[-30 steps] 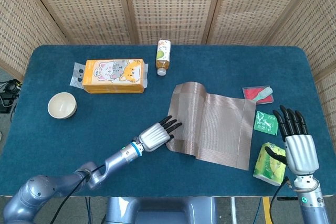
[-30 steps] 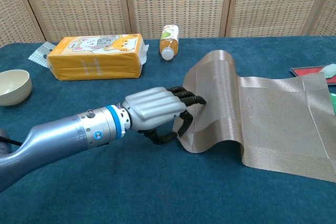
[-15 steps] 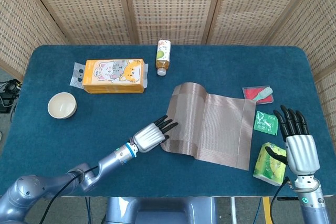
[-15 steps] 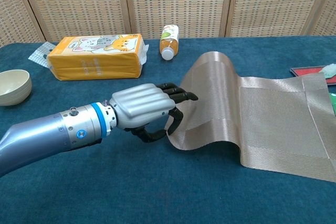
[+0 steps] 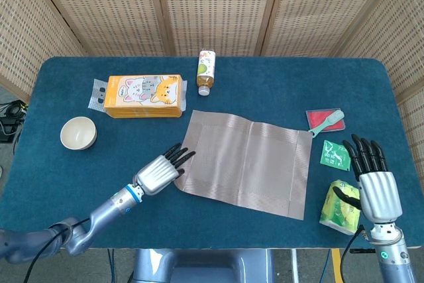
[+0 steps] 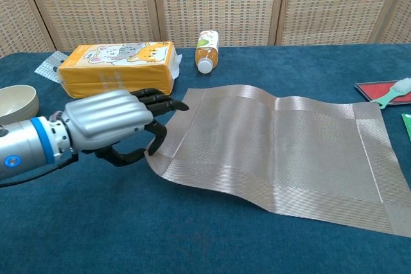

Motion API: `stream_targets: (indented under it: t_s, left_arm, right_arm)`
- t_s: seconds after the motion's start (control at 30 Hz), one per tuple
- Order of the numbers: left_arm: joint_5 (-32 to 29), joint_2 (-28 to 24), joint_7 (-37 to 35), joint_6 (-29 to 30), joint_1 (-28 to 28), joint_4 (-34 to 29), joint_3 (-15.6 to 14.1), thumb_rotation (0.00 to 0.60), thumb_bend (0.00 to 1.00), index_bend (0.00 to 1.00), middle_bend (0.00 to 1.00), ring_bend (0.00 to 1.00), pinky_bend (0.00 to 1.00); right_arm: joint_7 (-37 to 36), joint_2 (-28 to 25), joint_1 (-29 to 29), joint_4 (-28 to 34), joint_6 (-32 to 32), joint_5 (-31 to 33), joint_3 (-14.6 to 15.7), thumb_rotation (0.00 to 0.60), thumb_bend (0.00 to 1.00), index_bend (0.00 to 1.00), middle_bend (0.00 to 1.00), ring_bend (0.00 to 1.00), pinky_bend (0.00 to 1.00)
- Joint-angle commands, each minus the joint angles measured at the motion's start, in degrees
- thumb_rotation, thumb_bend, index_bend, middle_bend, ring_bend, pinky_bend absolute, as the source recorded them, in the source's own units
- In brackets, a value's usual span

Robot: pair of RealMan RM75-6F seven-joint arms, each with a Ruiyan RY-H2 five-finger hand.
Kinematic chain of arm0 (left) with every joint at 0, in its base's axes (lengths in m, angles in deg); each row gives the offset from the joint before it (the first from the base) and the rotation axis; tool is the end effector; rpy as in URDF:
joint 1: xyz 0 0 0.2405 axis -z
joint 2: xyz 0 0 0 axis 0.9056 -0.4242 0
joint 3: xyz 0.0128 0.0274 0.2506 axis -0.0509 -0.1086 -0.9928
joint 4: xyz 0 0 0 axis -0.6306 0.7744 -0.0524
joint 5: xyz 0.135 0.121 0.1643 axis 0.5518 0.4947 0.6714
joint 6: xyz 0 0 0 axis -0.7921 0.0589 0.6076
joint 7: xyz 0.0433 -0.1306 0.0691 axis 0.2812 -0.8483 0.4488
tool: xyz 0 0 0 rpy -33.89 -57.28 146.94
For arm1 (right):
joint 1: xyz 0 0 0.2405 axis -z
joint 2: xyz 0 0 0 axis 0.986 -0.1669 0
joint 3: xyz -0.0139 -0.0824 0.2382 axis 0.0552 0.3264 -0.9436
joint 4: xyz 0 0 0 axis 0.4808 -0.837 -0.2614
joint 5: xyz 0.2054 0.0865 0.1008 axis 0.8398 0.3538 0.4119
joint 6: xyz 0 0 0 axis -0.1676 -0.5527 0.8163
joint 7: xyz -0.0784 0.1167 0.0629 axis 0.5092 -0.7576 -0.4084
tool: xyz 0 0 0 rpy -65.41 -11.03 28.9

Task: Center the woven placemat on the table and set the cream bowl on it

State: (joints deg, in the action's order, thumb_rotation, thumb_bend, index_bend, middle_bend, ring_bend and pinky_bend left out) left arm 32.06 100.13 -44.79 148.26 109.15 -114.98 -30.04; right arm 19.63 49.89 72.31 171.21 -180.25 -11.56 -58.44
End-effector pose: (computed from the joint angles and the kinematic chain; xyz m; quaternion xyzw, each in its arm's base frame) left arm -0.1536 0.3049 -0.0954 -0.8679 -0.1418 -0.3491 0.3238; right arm -0.2652 -0.2190 0.1131 0.5911 -0.3127 0.4800 0.5679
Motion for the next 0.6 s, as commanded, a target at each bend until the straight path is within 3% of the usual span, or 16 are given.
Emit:
stream_targets:
  t_s: [0.03, 0.6]
  left_arm:
    - [0.19, -3.53, 2.94, 1.63, -2.24, -4.05, -1.85, 0.600, 0.55, 0.79, 0.00, 0.00, 0.00]
    - [-6.05, -14.94, 21.82, -1.30, -8.07, -24.71, -7.00, 0.600, 0.56, 0.79, 0.00, 0.00, 0.00]
  right_arm:
    - [-0.01, -0.08, 0.00, 0.22, -0.08, -0.31, 0.11, 0.600, 0.00, 0.00, 0.00, 0.00, 0.00]
    - [-0.69, -0.85, 0.55, 1.07, -1.34, -1.46, 0.22, 0.600, 0.00, 0.00, 0.00, 0.00, 0.00]
